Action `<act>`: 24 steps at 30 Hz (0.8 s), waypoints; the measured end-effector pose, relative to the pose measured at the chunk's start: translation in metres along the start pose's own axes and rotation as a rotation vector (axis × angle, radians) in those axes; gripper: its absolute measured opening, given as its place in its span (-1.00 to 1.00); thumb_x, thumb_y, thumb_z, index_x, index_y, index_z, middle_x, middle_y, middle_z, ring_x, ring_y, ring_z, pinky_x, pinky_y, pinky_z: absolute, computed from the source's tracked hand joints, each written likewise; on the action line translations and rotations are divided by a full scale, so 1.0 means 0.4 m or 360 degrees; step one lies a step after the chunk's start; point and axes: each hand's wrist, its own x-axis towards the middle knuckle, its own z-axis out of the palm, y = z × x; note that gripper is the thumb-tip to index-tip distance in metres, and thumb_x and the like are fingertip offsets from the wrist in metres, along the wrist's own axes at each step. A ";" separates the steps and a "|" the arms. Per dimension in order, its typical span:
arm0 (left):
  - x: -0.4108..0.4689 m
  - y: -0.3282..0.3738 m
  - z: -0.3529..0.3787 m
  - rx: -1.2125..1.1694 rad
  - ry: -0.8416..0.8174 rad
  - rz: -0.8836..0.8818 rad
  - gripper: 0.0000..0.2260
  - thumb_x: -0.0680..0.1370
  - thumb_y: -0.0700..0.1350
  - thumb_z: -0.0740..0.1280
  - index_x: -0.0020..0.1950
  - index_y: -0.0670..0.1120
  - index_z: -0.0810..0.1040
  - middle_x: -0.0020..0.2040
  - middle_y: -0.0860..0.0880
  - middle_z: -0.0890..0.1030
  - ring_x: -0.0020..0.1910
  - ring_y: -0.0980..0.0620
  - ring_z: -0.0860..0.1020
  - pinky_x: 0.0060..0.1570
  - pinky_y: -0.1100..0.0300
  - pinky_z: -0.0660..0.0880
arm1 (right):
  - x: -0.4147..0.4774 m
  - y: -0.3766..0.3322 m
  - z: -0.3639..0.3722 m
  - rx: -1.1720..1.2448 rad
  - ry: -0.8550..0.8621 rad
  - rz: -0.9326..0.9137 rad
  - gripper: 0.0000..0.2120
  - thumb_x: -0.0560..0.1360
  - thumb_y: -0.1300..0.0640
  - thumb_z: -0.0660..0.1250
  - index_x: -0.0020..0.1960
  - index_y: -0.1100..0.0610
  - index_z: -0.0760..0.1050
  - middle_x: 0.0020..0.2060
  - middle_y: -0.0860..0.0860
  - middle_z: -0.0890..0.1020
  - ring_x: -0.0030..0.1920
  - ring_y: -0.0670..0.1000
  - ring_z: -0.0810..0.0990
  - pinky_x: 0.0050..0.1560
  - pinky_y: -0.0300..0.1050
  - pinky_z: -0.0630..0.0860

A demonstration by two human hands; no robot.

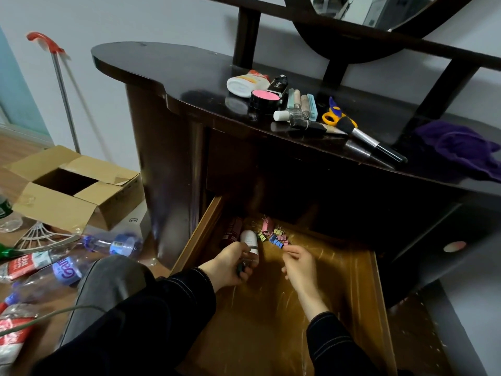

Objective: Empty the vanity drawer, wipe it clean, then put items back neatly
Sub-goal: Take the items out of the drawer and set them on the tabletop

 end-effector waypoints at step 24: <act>0.001 0.003 0.018 -0.0308 0.0008 0.0022 -0.81 0.62 -0.16 0.22 -0.09 -0.25 0.52 -0.04 -0.22 0.53 -0.07 -0.13 0.50 -0.26 0.04 0.49 | -0.011 0.007 -0.013 -0.0364 -0.0154 -0.0114 -0.85 0.55 0.20 0.43 -0.02 -0.03 0.70 -0.08 -0.16 0.69 0.06 -0.12 0.64 0.04 -0.28 0.53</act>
